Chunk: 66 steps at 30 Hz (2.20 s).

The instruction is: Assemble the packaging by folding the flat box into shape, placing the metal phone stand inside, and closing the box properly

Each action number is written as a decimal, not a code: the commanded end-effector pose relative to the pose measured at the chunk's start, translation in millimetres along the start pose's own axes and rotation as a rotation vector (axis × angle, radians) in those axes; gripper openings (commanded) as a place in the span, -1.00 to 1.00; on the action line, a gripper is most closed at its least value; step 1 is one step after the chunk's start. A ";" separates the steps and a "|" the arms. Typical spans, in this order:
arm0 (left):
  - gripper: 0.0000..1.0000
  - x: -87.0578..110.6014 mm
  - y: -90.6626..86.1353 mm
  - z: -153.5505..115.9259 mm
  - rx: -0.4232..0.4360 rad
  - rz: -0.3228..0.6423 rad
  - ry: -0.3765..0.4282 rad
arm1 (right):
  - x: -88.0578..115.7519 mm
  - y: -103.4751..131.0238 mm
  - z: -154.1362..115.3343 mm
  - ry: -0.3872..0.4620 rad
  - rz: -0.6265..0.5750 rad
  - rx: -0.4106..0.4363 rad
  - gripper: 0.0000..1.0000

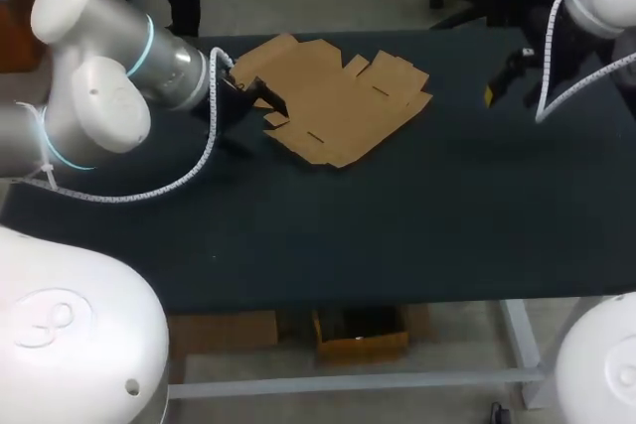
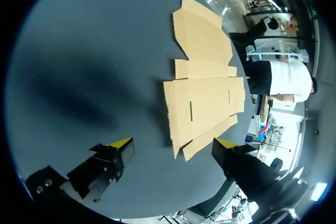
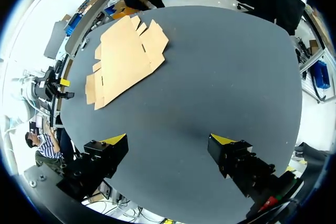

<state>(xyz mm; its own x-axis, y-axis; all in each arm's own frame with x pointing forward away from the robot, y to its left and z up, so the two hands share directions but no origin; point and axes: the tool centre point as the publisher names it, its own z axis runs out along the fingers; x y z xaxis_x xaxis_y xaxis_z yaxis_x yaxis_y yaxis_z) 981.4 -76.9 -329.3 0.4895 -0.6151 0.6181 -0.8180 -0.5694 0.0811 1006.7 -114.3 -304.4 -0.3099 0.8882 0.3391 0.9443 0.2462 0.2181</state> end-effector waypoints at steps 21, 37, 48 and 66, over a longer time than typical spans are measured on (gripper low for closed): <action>0.14 -8.6 -20.7 58.8 -0.060 -0.085 0.083 | 0.6 -5.0 3.1 0.032 0.007 0.025 1.00; -0.33 -3.9 -33.9 73.0 -0.072 -0.096 0.122 | 2.9 -6.7 3.4 0.045 0.001 0.025 1.00; -1.00 -2.6 -37.7 74.9 -0.082 -0.097 0.110 | 1.8 -8.9 2.2 0.043 0.010 0.027 1.00; -1.00 -10.7 -21.2 41.1 -0.230 0.018 0.032 | 3.6 -6.0 4.2 0.046 0.008 0.036 1.00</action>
<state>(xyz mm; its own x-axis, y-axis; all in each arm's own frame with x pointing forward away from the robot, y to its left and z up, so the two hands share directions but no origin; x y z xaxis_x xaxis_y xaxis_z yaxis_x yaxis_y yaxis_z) 1006.2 -84.9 -376.3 0.4707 -0.5943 0.6521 -0.8703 -0.4341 0.2326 997.4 -110.3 -309.5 -0.3048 0.8742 0.3779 0.9496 0.2482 0.1916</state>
